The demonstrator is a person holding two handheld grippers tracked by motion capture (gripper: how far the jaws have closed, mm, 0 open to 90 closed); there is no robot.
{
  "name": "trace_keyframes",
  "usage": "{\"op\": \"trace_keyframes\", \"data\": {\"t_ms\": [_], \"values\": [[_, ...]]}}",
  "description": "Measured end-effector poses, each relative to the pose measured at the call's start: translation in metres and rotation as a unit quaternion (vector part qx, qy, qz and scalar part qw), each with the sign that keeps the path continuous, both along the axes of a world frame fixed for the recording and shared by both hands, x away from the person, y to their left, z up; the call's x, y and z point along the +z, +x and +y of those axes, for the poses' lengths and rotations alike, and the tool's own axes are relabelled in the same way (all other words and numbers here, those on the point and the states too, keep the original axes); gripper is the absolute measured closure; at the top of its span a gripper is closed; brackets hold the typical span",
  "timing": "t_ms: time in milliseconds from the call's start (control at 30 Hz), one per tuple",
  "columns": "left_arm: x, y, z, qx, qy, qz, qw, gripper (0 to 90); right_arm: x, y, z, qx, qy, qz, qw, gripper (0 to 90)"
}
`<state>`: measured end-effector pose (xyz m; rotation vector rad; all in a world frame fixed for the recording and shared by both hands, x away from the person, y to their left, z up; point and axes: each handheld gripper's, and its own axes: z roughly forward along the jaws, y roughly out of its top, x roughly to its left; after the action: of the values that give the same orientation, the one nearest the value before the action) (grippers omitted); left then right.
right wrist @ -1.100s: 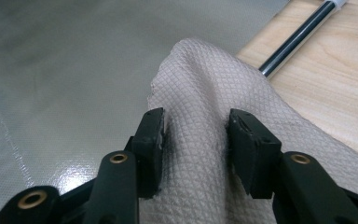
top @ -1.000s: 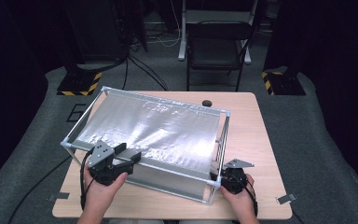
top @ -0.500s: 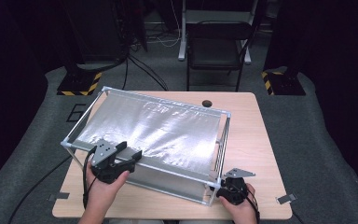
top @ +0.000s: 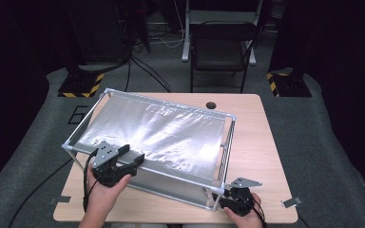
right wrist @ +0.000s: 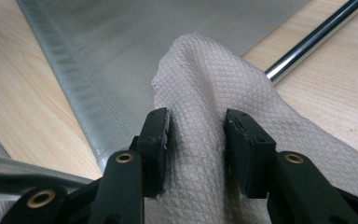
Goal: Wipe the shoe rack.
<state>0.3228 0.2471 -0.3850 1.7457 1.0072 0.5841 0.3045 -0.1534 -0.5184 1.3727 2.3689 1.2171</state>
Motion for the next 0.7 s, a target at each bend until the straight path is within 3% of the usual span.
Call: {"op": "trace_keyframes", "data": {"t_ms": [100,267,467,567,700], "values": [[0.0,0.0,0.0,0.0,0.0,0.001,1.0,33.7,0.0,0.005,-0.001,0.005,-0.003,-0.006,1.0,59.7],[0.0,0.0,0.0,-0.002,0.001,0.0,1.0,33.8,0.0,0.016,-0.002,-0.01,-0.007,-0.01,0.9999,59.5],[0.0,0.0,0.0,-0.002,-0.002,0.002,1.0,33.8,-0.002,0.039,-0.007,-0.02,-0.011,-0.025,0.9994,59.6],[0.0,0.0,0.0,-0.001,-0.003,0.001,1.0,33.8,-0.002,0.05,-0.011,-0.028,-0.004,-0.022,0.9994,60.0],[0.0,0.001,0.0,-0.002,-0.003,0.002,1.0,33.8,-0.001,0.062,-0.012,-0.029,-0.015,-0.022,0.9992,60.0]]}}
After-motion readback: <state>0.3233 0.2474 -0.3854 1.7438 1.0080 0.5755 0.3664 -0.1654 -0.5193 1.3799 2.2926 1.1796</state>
